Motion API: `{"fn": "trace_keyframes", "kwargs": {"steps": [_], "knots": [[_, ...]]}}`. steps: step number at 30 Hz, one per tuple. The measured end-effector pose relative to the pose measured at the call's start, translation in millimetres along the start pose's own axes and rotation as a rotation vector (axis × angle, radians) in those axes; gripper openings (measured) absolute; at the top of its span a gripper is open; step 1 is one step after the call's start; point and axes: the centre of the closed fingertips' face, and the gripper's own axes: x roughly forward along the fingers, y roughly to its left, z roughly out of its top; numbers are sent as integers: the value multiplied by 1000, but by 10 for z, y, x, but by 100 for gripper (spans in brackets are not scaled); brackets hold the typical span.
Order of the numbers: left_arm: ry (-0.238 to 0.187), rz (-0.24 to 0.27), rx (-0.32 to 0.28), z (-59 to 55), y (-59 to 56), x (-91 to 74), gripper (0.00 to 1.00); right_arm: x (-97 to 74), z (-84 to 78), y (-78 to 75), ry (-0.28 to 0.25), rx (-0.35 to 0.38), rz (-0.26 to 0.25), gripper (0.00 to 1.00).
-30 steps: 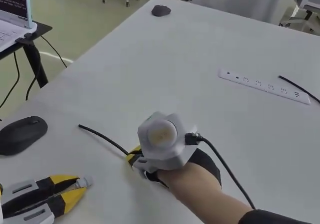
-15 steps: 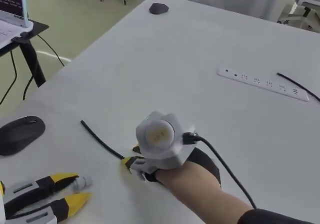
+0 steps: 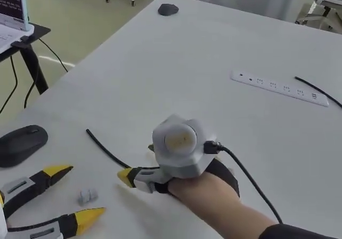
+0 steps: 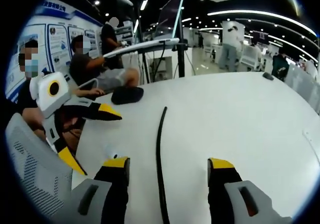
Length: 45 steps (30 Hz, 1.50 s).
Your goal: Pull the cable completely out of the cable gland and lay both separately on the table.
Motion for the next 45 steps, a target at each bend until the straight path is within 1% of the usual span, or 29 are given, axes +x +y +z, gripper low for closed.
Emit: {"fn": "trace_keyframes", "kwargs": {"steps": [1,2,4,5,6,9,11,12,14,16,18,19,20,21,24,26,28,31,32,33,34,35,36,37,38,39,40,42,45], "knots": [[-9,4,-6,35,13,8,82,-10,23,-23,-17,-9,-12,69],[-23,8,-13,67,22,7,87,-27,40,-74,-33,-27,-35,78],[-44,32,-17,119,72,3,97,-63,20,-119,-33,-17,-41,92],[-42,32,-35,125,88,-1,99,-86,19,-147,-38,-17,-48,98],[-40,28,-52,128,84,-13,99,-135,15,-200,-44,-16,-62,99],[-44,29,-47,164,88,-15,99,-236,-41,-283,-36,22,-70,100],[-30,37,-55,225,97,-8,99,-491,-209,-419,0,53,-117,100],[-29,37,-47,262,83,-2,99,-599,-255,-465,9,58,-145,100],[-15,35,-42,273,62,13,99,-735,-304,-523,10,78,-178,100],[-9,26,-35,305,25,28,99,-903,-373,-567,13,115,-204,100],[-30,7,-58,381,-33,45,99,-1097,-440,-597,5,122,-227,100],[-35,-4,-71,400,-59,53,99,-1126,-454,-599,4,128,-228,100],[-28,-5,-68,408,-78,68,99,-1221,-494,-621,4,139,-249,100],[-17,-13,-45,400,-108,85,99,-1309,-554,-648,16,140,-269,100],[-11,-32,-56,443,-178,103,99,-1513,-664,-667,31,154,-296,100],[-13,-38,-58,488,-204,113,99,-1662,-716,-704,34,145,-327,100],[-4,-52,-61,528,-247,133,99,-1826,-764,-741,35,163,-352,100],[8,-70,-62,587,-319,167,99,-2055,-819,-755,23,205,-372,100],[15,-89,-80,595,-364,175,99,-2144,-870,-744,26,224,-369,100],[21,-109,-133,606,-424,198,99,-2192,-921,-725,29,244,-359,100],[19,-113,-139,617,-430,216,99,-2255,-1022,-717,47,281,-365,100],[28,-120,-135,620,-456,234,99,-2309,-1095,-727,56,292,-371,100],[36,-121,-129,621,-477,249,99,-2397,-1225,-718,66,325,-375,100],[44,-128,-110,632,-521,261,99,-2460,-1302,-709,72,353,-382,100],[44,-132,-95,652,-552,271,99,-2552,-1366,-710,54,377,-395,100],[45,-138,-87,666,-581,279,99,-2583,-1381,-711,46,385,-400,100],[55,-139,-83,669,-605,297,99,-2700,-1455,-720,25,420,-425,100],[71,-134,-71,670,-634,321,99,-2805,-1515,-731,4,451,-448,100],[88,-128,-79,683,-677,335,99,-2928,-1578,-662,-11,507,-457,100]]}}
